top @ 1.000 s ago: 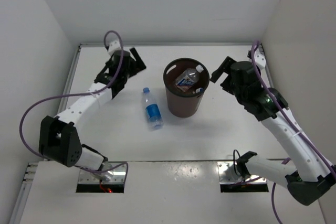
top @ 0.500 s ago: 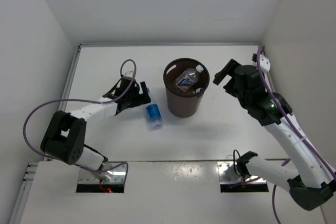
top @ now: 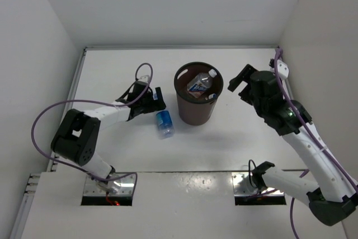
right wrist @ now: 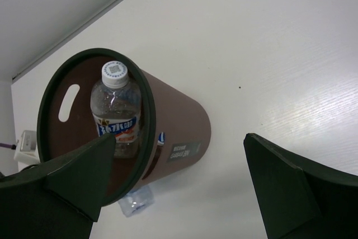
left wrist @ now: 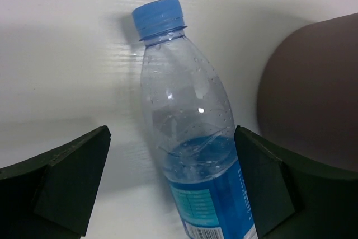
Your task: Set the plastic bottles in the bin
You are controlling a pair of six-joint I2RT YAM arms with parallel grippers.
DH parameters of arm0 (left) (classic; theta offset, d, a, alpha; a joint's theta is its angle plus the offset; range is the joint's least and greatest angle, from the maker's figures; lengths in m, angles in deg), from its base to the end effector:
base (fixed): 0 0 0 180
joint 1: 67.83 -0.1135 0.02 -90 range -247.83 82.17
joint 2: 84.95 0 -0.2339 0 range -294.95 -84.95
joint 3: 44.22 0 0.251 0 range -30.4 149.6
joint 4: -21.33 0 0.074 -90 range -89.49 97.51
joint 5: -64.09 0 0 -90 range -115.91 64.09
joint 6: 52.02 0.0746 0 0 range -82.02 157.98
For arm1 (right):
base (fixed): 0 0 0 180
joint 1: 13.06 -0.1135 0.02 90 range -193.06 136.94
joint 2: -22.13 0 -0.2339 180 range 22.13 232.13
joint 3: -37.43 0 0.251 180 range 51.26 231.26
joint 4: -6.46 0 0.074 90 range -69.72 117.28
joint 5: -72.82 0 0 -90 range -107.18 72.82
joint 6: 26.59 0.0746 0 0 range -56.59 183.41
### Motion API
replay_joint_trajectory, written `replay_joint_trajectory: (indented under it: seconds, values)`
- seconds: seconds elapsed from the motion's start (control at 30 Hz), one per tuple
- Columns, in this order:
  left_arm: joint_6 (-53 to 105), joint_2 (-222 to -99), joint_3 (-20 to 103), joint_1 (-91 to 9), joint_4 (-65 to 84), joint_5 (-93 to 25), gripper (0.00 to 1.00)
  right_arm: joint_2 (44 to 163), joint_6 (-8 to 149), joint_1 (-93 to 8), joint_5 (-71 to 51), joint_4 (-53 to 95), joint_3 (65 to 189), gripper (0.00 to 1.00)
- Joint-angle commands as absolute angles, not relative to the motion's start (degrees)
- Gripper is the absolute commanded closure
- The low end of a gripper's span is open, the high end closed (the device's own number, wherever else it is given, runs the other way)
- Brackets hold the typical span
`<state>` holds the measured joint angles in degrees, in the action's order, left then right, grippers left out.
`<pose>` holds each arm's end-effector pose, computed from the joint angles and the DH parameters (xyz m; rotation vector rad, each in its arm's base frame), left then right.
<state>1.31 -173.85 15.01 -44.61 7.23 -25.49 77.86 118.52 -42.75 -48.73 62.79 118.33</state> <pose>0.3135 -0.1339 0.1203 -0.2838 2.3748 -0.5020 0.2219 0.0816 0.3424 0.7582 1.8992 0.3466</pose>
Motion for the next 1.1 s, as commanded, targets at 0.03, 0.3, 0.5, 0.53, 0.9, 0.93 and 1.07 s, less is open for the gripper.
replay_joint_trajectory:
  seconds: [0.03,0.3,0.5,0.53,0.9,0.93,1.07]
  values:
    - [1.77,-176.52,17.24,-43.57,6.98,-24.68,0.00,76.89,119.04,-41.90,-50.49,62.30,117.35,0.01]
    - [1.77,-177.06,15.66,-43.05,9.09,-25.83,0.08,77.42,119.04,-41.89,-50.49,62.30,117.35,0.01]
    - [3.96,-175.13,15.66,-43.05,8.56,-26.44,0.59,77.42,119.04,-41.89,-50.49,61.77,116.74,0.00]
    - [3.96,-175.12,15.66,-43.05,8.56,-26.44,0.61,77.42,119.04,-41.89,-50.49,61.77,116.74,0.00]
    - [12.11,-166.44,22.49,-47.95,3.72,-12.31,0.71,77.42,119.04,-41.89,-50.49,61.77,116.74,0.00]
    - [13.70,-165.64,23.91,-48.58,4.25,-11.16,0.71,77.42,119.04,-41.89,-50.49,61.77,116.74,0.00]
    - [14.26,-165.10,33.30,-51.57,5.83,-6.67,0.71,77.42,119.04,-41.89,-50.49,61.24,116.21,0.00]
